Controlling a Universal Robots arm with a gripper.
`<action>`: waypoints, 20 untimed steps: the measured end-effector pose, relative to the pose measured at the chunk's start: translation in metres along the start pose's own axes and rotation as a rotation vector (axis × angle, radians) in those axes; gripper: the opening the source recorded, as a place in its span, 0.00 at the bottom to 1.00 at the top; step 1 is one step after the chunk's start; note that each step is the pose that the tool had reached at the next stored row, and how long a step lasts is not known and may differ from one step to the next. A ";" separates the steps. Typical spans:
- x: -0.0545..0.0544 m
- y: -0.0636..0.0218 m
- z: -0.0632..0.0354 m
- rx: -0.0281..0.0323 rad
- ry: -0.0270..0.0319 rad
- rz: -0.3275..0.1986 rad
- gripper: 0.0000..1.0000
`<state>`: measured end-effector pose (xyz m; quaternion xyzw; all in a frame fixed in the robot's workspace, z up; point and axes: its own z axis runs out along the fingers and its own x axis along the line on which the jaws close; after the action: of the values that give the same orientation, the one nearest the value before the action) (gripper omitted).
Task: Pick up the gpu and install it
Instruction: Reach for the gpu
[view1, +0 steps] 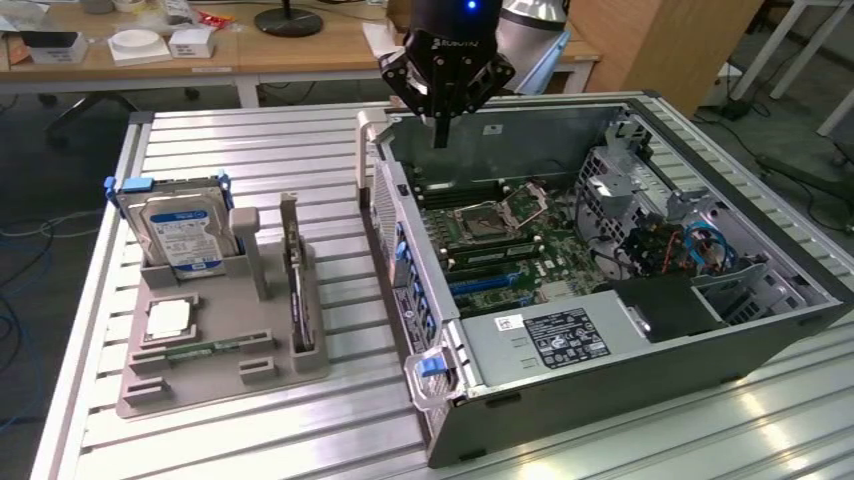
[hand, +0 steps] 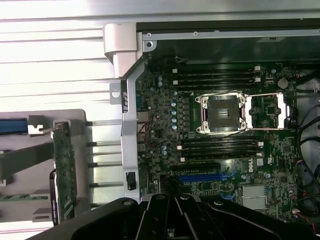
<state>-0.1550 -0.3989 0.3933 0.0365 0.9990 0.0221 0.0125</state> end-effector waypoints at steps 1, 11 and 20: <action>0.001 -0.0001 -0.0001 0.0000 0.0001 0.000 0.10; 0.010 -0.0008 -0.0002 0.0000 0.0000 0.000 0.10; 0.018 -0.0014 -0.0005 0.0000 0.0000 0.000 0.10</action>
<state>-0.1729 -0.3990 0.3933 0.0365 0.9990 0.0221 0.0125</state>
